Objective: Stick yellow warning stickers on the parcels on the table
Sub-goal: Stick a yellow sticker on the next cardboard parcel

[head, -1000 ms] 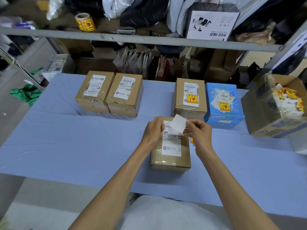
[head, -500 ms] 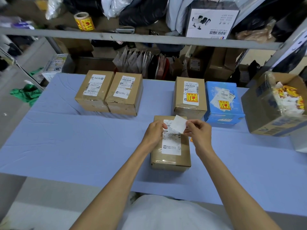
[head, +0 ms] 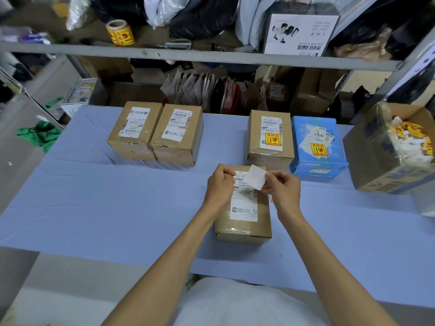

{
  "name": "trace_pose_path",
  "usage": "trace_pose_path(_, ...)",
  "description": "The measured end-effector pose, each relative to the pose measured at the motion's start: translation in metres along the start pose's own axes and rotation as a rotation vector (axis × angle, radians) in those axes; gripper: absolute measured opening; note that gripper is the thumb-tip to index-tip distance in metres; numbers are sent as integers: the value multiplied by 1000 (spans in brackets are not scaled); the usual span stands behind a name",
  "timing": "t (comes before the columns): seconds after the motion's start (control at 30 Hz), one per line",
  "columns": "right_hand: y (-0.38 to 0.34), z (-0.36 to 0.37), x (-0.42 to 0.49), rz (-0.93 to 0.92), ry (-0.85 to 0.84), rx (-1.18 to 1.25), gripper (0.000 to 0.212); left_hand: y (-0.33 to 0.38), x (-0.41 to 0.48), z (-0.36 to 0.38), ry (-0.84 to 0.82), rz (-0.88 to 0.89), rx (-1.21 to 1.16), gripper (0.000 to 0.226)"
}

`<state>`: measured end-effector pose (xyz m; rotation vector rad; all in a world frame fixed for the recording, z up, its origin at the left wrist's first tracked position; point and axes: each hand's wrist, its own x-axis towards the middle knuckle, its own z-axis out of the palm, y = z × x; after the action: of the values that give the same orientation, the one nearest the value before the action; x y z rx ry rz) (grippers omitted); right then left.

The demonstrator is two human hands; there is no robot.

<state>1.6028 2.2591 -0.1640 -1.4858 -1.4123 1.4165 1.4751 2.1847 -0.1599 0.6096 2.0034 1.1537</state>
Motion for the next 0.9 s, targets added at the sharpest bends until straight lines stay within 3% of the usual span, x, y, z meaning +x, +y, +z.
trace_pose_path(0.07,0,-1,0,-20,14,-19,12,2,-4,3,116,120,92,13)
trace_pose_path(0.2,0,2,-1,-90,19,-77,15,8,-11,15,2,330,201,5)
trace_pose_path(0.33,-1,5,-4,-106,5,-82,14,8,-11,25,-2,454,296,13)
trace_pose_path(0.8,-2,0,-18,-186,-164,87,20,7,-8,26,28,403,300,15)
trace_pose_path(0.9,-4,-1,-17,-125,-226,177,24,5,-8,26,46,373,262,7)
